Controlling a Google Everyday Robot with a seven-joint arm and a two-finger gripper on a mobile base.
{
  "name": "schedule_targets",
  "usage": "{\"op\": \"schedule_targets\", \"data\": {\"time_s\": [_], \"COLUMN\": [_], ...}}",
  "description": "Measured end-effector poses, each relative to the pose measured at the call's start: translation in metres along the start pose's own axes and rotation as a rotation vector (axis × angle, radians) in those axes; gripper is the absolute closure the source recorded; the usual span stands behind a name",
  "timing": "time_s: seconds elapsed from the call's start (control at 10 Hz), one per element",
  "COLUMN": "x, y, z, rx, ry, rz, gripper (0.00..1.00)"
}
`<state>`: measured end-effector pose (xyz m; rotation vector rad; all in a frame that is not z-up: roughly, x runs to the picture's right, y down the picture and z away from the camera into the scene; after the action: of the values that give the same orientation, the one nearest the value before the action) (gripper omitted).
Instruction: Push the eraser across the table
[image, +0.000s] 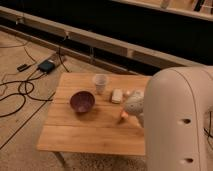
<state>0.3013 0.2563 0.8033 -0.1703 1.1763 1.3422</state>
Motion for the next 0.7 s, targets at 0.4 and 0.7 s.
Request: {"op": "schedule_targets", "data": {"time_s": [0.4, 0.7], "x": [-0.008, -0.011], "y": [-0.025, -0.046], "z": [0.016, 0.025], "rx": [0.038, 0.072], "ry": [0.031, 0.052], "rz": [0.041, 0.072], "gripper": [0.35, 0.35]}}
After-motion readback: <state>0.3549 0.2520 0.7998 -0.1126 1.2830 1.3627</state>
